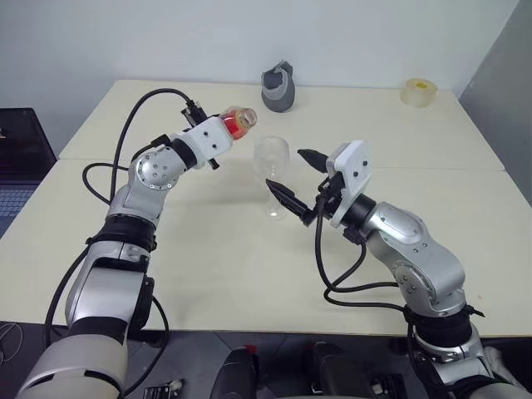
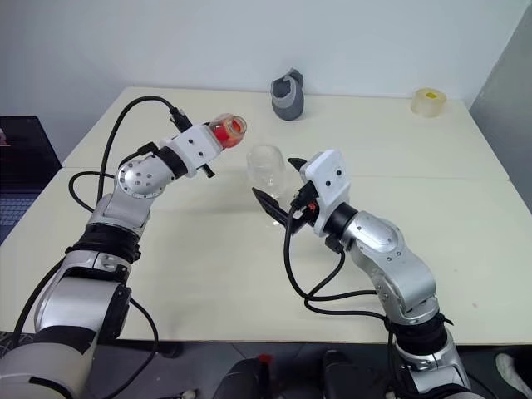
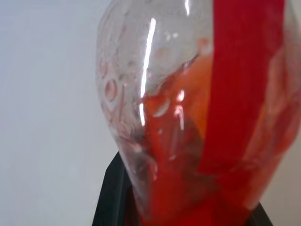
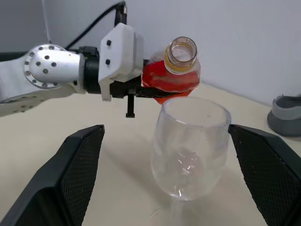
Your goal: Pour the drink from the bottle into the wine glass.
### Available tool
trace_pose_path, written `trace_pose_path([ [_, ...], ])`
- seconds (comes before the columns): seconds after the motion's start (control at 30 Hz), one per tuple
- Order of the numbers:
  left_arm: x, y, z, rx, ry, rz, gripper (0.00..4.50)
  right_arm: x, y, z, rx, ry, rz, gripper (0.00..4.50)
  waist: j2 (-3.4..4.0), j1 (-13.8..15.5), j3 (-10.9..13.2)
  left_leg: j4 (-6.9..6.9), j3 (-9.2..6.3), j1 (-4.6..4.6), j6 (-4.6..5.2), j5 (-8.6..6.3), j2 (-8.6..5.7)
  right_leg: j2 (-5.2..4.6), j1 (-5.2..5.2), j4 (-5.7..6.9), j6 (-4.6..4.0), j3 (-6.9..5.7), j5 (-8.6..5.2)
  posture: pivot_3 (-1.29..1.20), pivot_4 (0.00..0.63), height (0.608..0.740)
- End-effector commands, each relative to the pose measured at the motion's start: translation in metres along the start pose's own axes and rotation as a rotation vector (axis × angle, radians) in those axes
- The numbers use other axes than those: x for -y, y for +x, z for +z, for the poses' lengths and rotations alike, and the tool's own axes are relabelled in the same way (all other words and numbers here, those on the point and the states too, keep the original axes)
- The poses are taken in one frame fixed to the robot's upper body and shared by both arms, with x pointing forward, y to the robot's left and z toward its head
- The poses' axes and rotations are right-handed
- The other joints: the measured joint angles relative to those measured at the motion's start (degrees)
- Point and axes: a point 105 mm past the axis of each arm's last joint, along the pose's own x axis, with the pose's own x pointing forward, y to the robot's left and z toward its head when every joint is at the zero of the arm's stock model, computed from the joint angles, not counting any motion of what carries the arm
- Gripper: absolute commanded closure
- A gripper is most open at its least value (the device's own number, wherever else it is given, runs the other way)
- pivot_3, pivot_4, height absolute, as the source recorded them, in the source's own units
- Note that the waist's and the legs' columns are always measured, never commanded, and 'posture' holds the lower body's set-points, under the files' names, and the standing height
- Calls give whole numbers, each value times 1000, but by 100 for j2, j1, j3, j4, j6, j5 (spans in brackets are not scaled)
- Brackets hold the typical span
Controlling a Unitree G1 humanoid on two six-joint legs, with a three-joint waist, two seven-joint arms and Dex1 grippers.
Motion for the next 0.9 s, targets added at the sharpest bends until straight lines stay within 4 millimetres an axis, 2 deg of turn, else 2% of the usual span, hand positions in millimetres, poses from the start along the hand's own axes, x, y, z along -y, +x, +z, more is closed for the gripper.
trace_pose_path([
  [0.03,-26,3,18,65,117,68,3729,-4,4,12,39,-37,14,0,0,-2,0,-1,1,0,0,0,0,0,-1,0,0,-1,0,0,150,740],
  [0.3,-29,7,21,75,250,59,3729,-3,-1,20,100,-57,23,0,0,-6,0,-1,3,-1,1,0,-1,0,-2,0,0,-7,0,0,150,740],
  [0.67,-33,11,24,83,326,58,3730,3,-28,-1,120,-77,-50,0,0,-3,0,-1,12,-1,1,0,-2,0,-2,0,1,-10,0,0,150,740],
  [0.9,-36,11,26,91,363,59,3730,2,-34,7,189,1,-48,0,0,-8,0,-1,14,1,1,0,1,2,-2,2,1,-9,0,0,150,740],
])
